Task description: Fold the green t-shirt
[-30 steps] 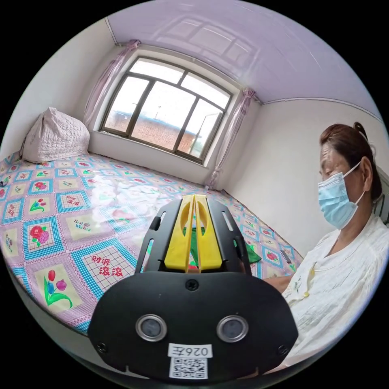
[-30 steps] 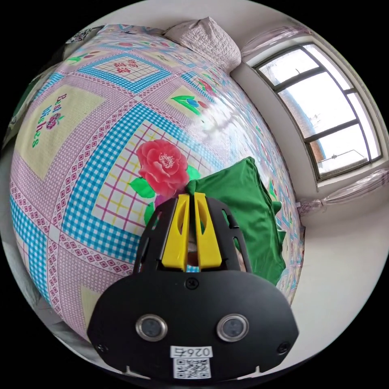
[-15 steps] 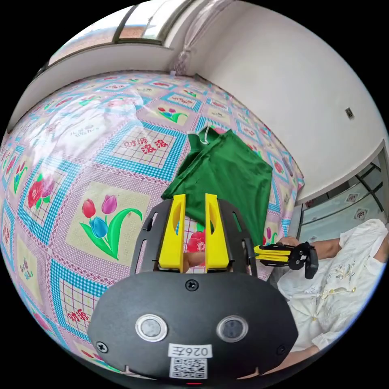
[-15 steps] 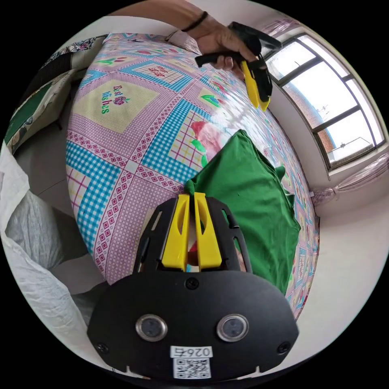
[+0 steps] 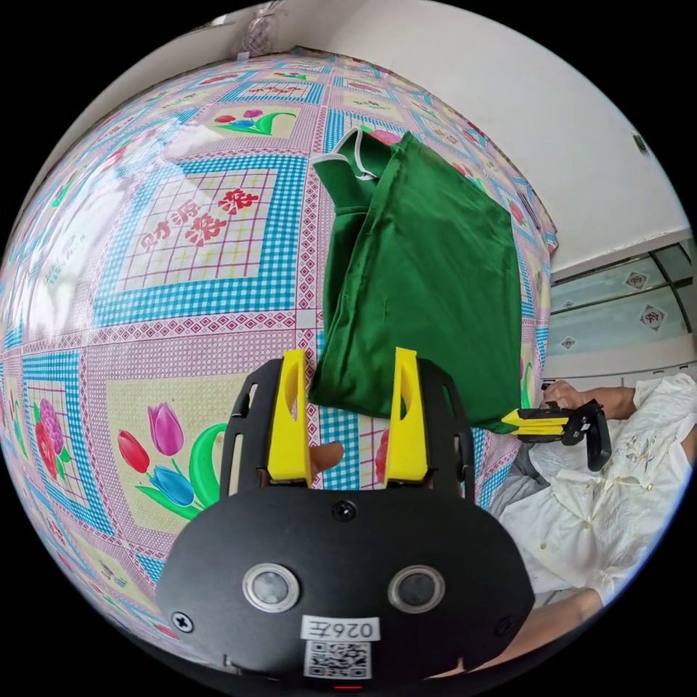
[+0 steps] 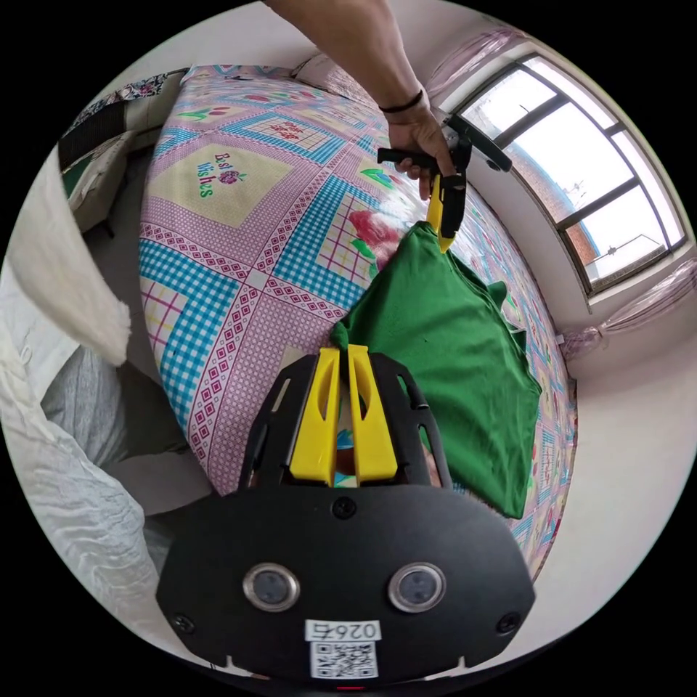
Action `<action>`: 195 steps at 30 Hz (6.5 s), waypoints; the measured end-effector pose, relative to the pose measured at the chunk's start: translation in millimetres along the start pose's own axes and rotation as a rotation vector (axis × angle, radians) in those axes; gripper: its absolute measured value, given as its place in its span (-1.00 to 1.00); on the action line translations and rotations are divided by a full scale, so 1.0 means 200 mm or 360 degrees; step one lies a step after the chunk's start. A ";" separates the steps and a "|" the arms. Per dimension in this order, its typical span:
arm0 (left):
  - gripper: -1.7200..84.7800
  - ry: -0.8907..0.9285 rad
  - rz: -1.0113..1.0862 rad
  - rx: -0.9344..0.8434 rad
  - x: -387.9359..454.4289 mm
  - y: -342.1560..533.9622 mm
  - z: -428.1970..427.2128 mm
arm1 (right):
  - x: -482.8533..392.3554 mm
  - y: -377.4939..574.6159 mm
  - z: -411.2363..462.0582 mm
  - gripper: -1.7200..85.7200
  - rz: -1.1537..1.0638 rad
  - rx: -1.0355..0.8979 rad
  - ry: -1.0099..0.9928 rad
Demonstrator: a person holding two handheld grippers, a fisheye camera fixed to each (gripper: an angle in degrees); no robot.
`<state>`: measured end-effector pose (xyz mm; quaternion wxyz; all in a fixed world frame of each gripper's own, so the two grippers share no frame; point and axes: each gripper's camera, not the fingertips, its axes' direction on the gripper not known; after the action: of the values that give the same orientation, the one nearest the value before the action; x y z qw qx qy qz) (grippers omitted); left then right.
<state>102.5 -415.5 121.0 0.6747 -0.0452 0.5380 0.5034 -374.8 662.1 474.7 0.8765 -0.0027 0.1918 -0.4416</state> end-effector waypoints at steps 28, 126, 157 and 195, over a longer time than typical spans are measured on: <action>-0.96 0.1882 -0.0508 0.0776 -1.06 0.09 -0.61 | 1.78 1.82 -0.59 -0.99 0.1257 0.0526 -0.0931; -0.68 0.0473 -0.0739 0.1548 1.93 1.78 0.26 | 2.60 1.45 -0.75 -0.75 0.1065 0.0358 -0.0625; -0.72 0.0781 -0.1303 0.0938 1.05 0.71 0.97 | 3.99 1.50 1.01 -0.80 0.0828 -0.0078 -0.2027; -0.91 0.0930 -0.0854 0.0479 0.97 -0.34 1.19 | 3.81 2.54 0.34 -0.99 0.1285 -0.0227 -0.1436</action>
<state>297.9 -182.8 36.9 0.6000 -0.2252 0.7433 0.1918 450.2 370.1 193.9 0.9672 -0.1754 -0.1834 -0.0158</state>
